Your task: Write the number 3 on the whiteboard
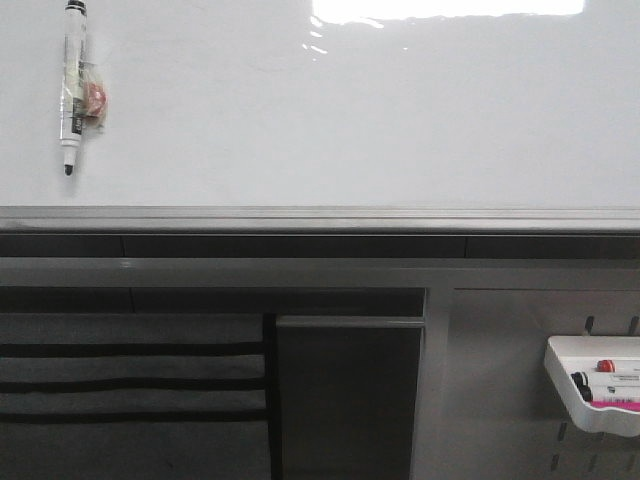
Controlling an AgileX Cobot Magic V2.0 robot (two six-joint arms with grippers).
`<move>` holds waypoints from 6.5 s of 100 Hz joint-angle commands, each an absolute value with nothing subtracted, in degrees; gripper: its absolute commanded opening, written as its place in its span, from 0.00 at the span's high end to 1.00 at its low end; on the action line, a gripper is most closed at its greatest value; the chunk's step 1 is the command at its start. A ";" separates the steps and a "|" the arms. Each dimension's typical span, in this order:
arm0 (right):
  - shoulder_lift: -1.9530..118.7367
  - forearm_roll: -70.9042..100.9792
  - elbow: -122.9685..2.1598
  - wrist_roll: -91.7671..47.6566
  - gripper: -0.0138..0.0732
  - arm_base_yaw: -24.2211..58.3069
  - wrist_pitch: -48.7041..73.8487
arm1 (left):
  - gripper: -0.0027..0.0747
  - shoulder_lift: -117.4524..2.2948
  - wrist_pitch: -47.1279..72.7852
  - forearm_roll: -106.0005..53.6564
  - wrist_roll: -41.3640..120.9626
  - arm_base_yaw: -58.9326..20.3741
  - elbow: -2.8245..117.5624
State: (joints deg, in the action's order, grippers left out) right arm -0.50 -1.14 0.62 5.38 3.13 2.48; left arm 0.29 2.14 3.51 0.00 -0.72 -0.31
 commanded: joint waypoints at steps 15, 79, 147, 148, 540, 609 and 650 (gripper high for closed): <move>-1.44 -1.81 2.12 5.24 0.92 3.22 -2.19 | 0.99 1.81 -2.16 3.48 -0.33 -0.84 -0.70; -1.44 -1.81 2.12 5.24 0.92 3.22 -2.19 | 0.99 1.81 -2.16 3.48 -0.33 -0.84 -0.70; -1.44 -1.81 2.12 5.24 0.92 3.22 -2.19 | 0.99 1.81 -2.16 3.48 -0.33 -0.84 -0.70; -1.44 -1.81 2.12 5.24 0.92 3.22 -2.19 | 0.99 1.81 -2.16 3.48 -0.33 -0.84 -0.70; 28.34 4.42 -38.63 -4.03 0.37 3.31 31.74 | 0.45 -83.34 -14.97 -8.21 4.71 -18.41 43.23; 28.46 5.50 -38.63 -4.03 0.37 3.31 32.53 | 0.99 -78.31 -4.20 -7.97 4.71 -18.41 43.85; 43.29 31.26 -43.05 -29.30 0.37 3.31 44.68 | 0.99 -65.81 39.73 -4.39 20.15 -25.09 55.59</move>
